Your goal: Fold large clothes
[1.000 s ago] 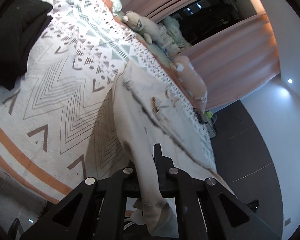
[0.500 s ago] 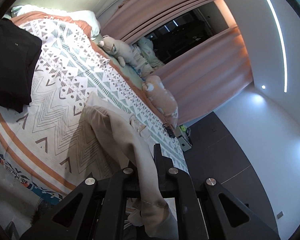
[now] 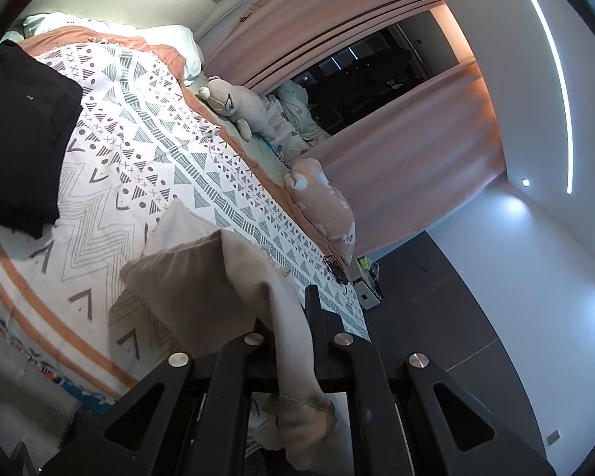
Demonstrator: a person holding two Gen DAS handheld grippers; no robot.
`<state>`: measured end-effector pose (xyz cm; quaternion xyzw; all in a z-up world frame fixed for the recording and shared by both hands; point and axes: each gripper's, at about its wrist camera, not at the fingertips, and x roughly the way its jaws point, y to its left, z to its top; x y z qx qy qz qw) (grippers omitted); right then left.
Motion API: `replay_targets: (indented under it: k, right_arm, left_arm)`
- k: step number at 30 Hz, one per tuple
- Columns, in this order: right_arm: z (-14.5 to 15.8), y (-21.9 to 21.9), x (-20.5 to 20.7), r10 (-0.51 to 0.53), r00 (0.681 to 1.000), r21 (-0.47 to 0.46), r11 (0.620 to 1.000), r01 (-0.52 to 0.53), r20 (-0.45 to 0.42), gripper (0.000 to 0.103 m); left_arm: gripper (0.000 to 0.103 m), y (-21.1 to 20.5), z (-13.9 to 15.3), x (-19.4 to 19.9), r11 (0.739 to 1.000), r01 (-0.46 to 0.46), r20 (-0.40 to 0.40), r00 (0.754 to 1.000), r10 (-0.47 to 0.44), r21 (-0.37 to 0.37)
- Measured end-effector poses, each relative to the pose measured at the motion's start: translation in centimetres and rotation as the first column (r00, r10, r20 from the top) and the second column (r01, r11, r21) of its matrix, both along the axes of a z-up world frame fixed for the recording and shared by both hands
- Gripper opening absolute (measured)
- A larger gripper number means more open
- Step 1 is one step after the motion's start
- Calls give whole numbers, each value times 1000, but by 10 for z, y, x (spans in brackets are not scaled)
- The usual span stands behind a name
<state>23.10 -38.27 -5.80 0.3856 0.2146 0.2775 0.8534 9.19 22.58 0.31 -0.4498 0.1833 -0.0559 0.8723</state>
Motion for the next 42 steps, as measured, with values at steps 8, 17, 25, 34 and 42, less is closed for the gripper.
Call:
replay_targets:
  k: [8,17,25,34,42]
  right_arm:
    - [18,18,71,-42,999,10,999,42,-31,2]
    - [18,38,149,-78,994,15,997,79,-71,2]
    - [6,56,201,-91,987,32,995,96,-135,2]
    - [-19,82,262,-122,962,-3,992,125,-244,4]
    - [-51,103,306,-142,930,-42,990,136,-340,6]
  left_arm:
    - [8,17,14,79,1000,-9,-30,1000,10,25]
    - [8,26,8,169,999,-6,-96,995,10,41]
    - [8,36,-19,230,999,-13,-175,984,20,38]
    - [8,40,-71,292,999,-21,-318,948,33,42]
    - [8,45,-121,339,999,-26,-401,916,34,26]
